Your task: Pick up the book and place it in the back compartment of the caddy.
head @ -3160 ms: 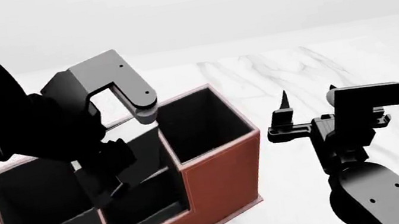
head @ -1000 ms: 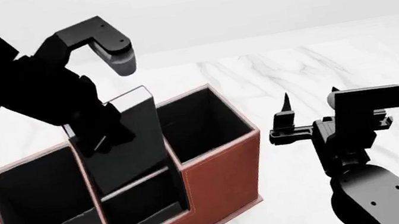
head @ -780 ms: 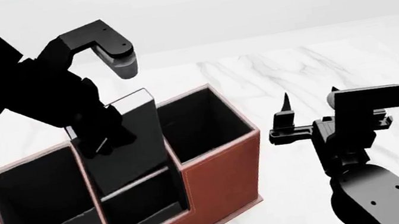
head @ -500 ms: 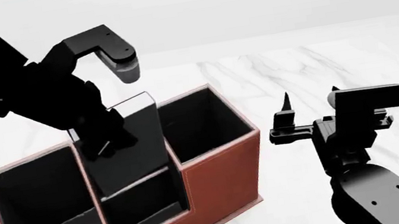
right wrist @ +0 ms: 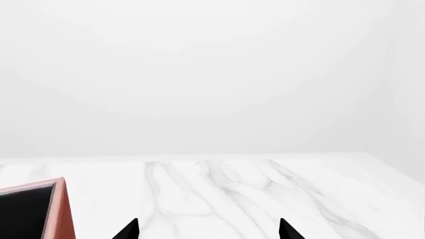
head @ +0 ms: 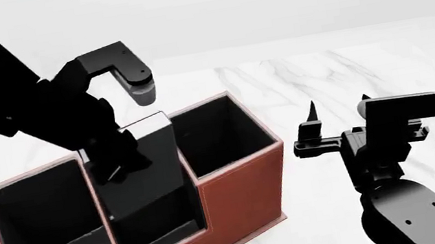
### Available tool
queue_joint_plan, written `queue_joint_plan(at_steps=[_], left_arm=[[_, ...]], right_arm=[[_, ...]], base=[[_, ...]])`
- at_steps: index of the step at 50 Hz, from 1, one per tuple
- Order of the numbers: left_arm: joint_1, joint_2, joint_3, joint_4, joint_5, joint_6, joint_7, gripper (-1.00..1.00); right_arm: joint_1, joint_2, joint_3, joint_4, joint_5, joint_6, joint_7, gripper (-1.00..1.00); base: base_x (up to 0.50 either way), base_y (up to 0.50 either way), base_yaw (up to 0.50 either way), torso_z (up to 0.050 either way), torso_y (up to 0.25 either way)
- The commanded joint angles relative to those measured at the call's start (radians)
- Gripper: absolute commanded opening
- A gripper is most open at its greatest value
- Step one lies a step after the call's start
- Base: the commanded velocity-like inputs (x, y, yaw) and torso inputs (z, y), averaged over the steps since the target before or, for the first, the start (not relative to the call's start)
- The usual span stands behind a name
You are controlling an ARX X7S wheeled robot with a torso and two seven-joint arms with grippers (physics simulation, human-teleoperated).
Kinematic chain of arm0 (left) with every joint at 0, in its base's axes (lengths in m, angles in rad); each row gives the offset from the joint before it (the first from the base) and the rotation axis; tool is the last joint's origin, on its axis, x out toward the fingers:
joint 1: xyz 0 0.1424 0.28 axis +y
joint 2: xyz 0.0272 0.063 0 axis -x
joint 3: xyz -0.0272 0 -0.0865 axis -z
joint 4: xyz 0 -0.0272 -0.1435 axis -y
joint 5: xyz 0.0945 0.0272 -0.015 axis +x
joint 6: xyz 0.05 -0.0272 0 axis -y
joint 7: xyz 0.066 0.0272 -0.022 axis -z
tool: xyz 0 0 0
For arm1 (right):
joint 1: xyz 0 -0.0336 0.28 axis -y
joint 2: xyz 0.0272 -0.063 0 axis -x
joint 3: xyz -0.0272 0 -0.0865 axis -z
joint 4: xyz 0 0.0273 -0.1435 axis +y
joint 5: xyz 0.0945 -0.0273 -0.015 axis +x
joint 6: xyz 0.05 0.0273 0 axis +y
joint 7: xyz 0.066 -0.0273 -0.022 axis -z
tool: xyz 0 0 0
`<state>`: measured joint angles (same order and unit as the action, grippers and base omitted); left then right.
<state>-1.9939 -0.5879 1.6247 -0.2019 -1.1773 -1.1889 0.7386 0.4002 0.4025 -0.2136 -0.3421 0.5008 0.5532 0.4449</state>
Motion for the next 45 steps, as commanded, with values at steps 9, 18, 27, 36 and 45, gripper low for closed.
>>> queue_joint_plan(at_steps=[9, 18, 27, 36, 45], left_arm=[[-0.014, -0.034, 0.032, 0.062, 0.081, 0.085, 0.057, -1.0], [-0.002, -0.03, 0.026, 0.051, 0.084, 0.098, 0.055, -1.0], [0.01, -0.023, 0.021, 0.034, 0.083, 0.104, 0.053, -1.0], [0.047, -0.016, 0.018, 0.005, 0.081, 0.124, 0.049, -1.0], [0.066, -0.019, 0.016, -0.003, 0.078, 0.13, 0.044, -1.0]], right_arm=[[0.0, 0.003, -0.002, 0.0, 0.004, -0.002, 0.003, 1.0], [0.002, 0.004, -0.004, 0.001, 0.004, -0.003, 0.005, 1.0], [0.004, 0.007, -0.003, -0.003, 0.007, -0.002, 0.007, 1.0], [-0.003, 0.01, 0.0, -0.004, 0.009, -0.006, 0.008, 1.0], [-0.004, 0.01, -0.003, -0.002, 0.008, -0.009, 0.009, 1.0]], base=[[0.0, 0.0, 0.0, 0.0, 0.001], [0.0, 0.0, 0.0, 0.0, 0.001], [0.0, 0.0, 0.0, 0.0, 0.001], [0.0, 0.0, 0.0, 0.001, 0.001], [0.0, 0.0, 0.0, 0.0, 0.001]])
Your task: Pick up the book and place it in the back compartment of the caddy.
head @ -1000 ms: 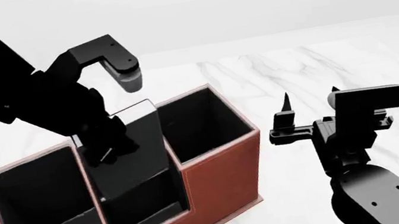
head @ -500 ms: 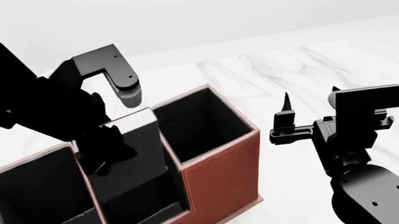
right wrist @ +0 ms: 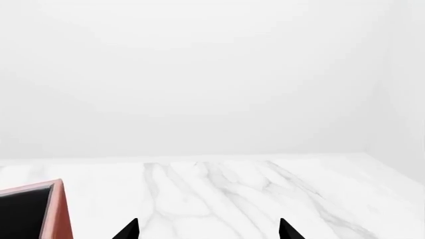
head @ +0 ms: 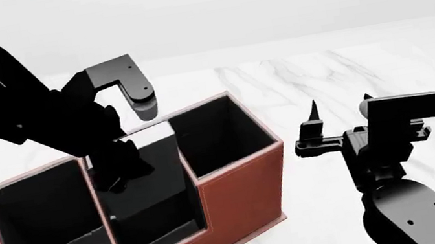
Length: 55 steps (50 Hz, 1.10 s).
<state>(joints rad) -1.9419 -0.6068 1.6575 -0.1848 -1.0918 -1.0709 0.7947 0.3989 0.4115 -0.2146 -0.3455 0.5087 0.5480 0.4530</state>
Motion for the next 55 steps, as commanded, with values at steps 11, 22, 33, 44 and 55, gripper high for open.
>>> queue_joint_plan(at_steps=[11, 22, 33, 44, 55], left_arm=[[0.045, 0.006, -0.012, -0.04, 0.004, 0.038, -0.006, -1.0], [0.058, 0.006, -0.01, -0.045, 0.01, 0.052, -0.004, -1.0], [0.076, 0.012, -0.006, -0.063, 0.021, 0.071, 0.009, -1.0], [0.09, 0.024, 0.001, -0.081, 0.031, 0.083, 0.023, -1.0], [0.112, 0.031, 0.002, -0.099, 0.034, 0.097, 0.032, -1.0]], right_arm=[[-0.003, 0.005, 0.0, -0.004, 0.005, -0.002, 0.005, 1.0], [-0.004, 0.006, 0.0, -0.003, 0.006, -0.006, 0.006, 1.0], [-0.001, 0.006, -0.002, -0.004, 0.008, -0.006, 0.007, 1.0], [-0.002, 0.008, 0.0, -0.003, 0.011, -0.01, 0.007, 1.0], [-0.005, 0.011, 0.003, -0.005, 0.015, -0.014, 0.009, 1.0]], base=[[0.0, 0.0, 0.0, 0.0, 0.002], [0.0, 0.0, 0.0, 0.001, 0.001], [0.0, 0.0, 0.0, 0.0, 0.001], [0.0, 0.0, 0.0, 0.0, 0.002], [0.0, 0.0, 0.0, 0.001, 0.001]])
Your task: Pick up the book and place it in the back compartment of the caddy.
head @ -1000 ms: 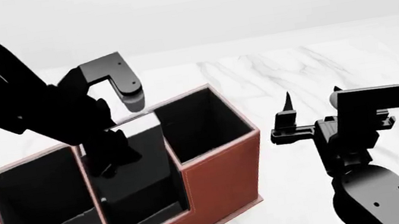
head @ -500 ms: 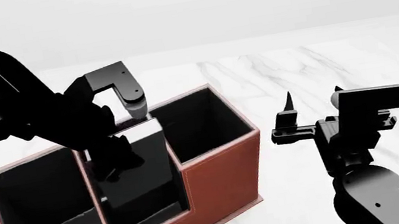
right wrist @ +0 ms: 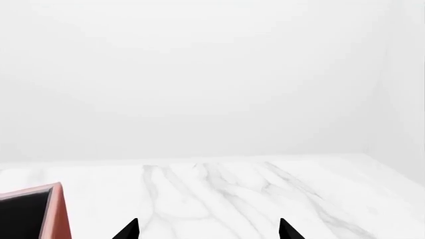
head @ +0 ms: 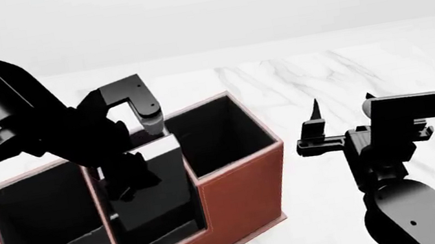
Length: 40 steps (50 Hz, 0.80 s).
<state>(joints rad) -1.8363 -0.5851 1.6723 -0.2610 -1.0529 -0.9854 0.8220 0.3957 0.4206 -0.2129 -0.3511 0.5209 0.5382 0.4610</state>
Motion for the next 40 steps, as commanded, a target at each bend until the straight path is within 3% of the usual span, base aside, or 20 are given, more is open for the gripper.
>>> queue_joint_plan(at_steps=[1, 40], left_arm=[[0.011, 0.01, -0.012, -0.026, -0.004, 0.014, 0.003, -1.0], [0.123, -0.029, -0.032, -0.01, -0.038, 0.054, -0.05, -1.0]], right_arm=[[-0.002, 0.001, 0.001, 0.002, 0.002, -0.005, 0.001, 1.0], [-0.007, 0.011, 0.005, -0.01, 0.013, -0.006, 0.011, 1.0]], base=[[0.0, 0.0, 0.0, 0.0, 0.0], [0.0, 0.0, 0.0, 0.0, 0.001]])
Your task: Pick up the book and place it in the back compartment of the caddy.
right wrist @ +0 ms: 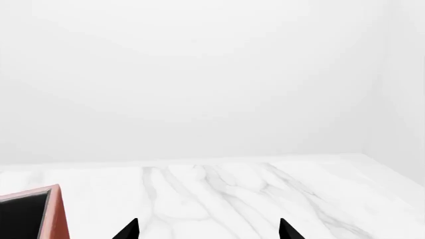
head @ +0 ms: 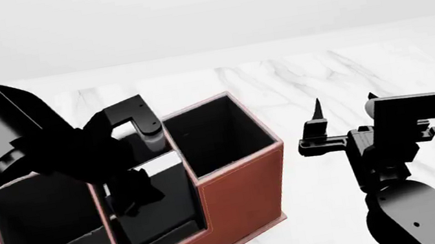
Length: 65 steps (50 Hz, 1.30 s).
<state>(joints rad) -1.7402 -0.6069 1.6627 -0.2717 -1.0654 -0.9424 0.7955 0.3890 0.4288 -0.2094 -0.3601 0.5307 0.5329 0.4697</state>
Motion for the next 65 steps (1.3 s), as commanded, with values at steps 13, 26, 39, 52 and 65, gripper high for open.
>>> queue_joint_plan(at_steps=[13, 26, 39, 52, 65], left_arm=[[0.051, -0.01, -0.023, -0.008, -0.027, 0.024, -0.023, -1.0], [0.053, -0.012, -0.023, -0.015, -0.025, 0.024, -0.016, -1.0], [0.063, -0.012, -0.022, -0.014, -0.021, 0.031, -0.02, -1.0], [0.056, 0.001, -0.019, -0.042, -0.01, 0.034, 0.001, 1.0], [0.043, -0.009, -0.025, -0.013, -0.022, 0.012, -0.016, 1.0]], right_arm=[[0.0, 0.006, 0.003, -0.008, 0.008, 0.002, 0.006, 1.0], [-0.003, 0.007, 0.001, -0.005, 0.008, -0.004, 0.006, 1.0], [-0.004, 0.008, 0.0, -0.003, 0.01, -0.008, 0.007, 1.0], [-0.004, 0.009, -0.002, 0.0, 0.012, -0.012, 0.006, 1.0], [-0.002, 0.011, -0.003, -0.002, 0.014, -0.01, 0.008, 1.0]], base=[[0.0, 0.0, 0.0, 0.0, 0.002], [0.0, 0.0, 0.0, 0.001, 0.001], [0.0, 0.0, 0.0, 0.0, 0.002], [0.0, 0.0, 0.0, 0.0, 0.0], [0.0, 0.0, 0.0, 0.0, 0.0]])
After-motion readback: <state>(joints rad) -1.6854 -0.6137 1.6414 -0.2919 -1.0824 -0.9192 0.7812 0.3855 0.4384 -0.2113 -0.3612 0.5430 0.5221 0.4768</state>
